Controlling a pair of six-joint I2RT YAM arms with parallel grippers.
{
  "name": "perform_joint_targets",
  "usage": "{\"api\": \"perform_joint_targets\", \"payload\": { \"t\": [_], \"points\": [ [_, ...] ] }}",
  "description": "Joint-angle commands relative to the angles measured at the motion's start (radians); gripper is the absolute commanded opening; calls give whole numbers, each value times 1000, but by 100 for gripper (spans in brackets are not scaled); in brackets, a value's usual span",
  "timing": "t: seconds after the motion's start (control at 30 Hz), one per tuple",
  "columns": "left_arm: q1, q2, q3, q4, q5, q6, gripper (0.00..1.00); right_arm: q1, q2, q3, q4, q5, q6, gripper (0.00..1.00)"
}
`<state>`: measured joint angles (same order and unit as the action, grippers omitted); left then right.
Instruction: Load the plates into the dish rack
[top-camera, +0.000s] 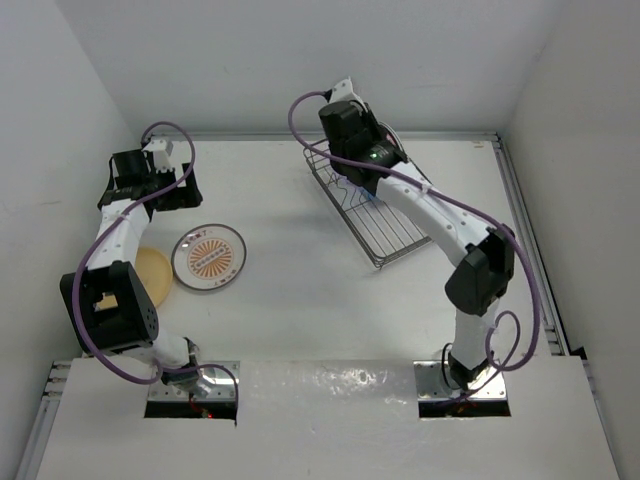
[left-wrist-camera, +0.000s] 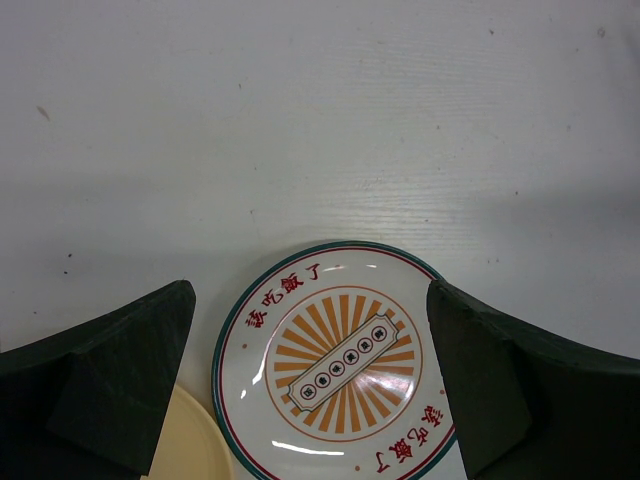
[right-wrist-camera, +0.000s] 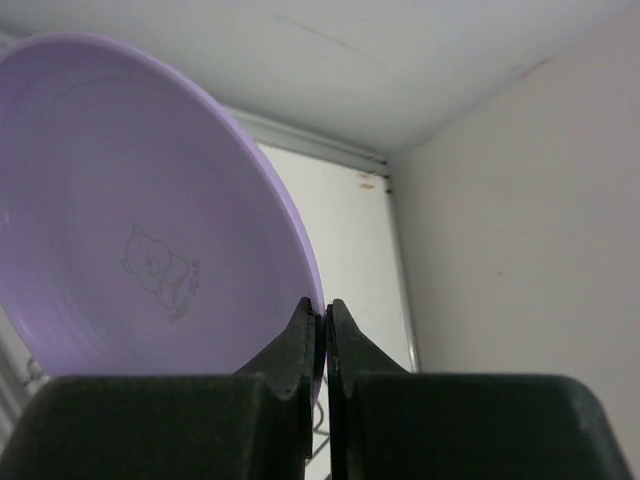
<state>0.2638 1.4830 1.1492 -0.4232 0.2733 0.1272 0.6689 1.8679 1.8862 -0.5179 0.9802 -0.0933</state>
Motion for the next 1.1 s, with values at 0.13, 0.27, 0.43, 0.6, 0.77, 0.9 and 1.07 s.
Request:
{"api": "perform_joint_targets", "payload": {
  "t": [0.13,0.27,0.43,0.6,0.77,0.9,1.07],
  "points": [
    [2,-10,15,20,9,6,97,12,11,-183,635,346,-325,0],
    [2,3,20,20,12,6,97,14,60,-294,1084,402,-633,0],
    [2,17,20,31,46,-4,97,15,163,-254,1232,399,-865,0],
    [0,22,24,23,41,3,97,15,186,-272,1245,390,-876,0],
    [2,23,24,21,40,8,97,14,189,-344,1213,373,-826,0],
    [2,23,21,23,38,8,97,14,224,-340,1152,370,-780,0],
    [2,22,20,24,35,8,97,12,234,-334,980,353,-626,0]
  ]
}}
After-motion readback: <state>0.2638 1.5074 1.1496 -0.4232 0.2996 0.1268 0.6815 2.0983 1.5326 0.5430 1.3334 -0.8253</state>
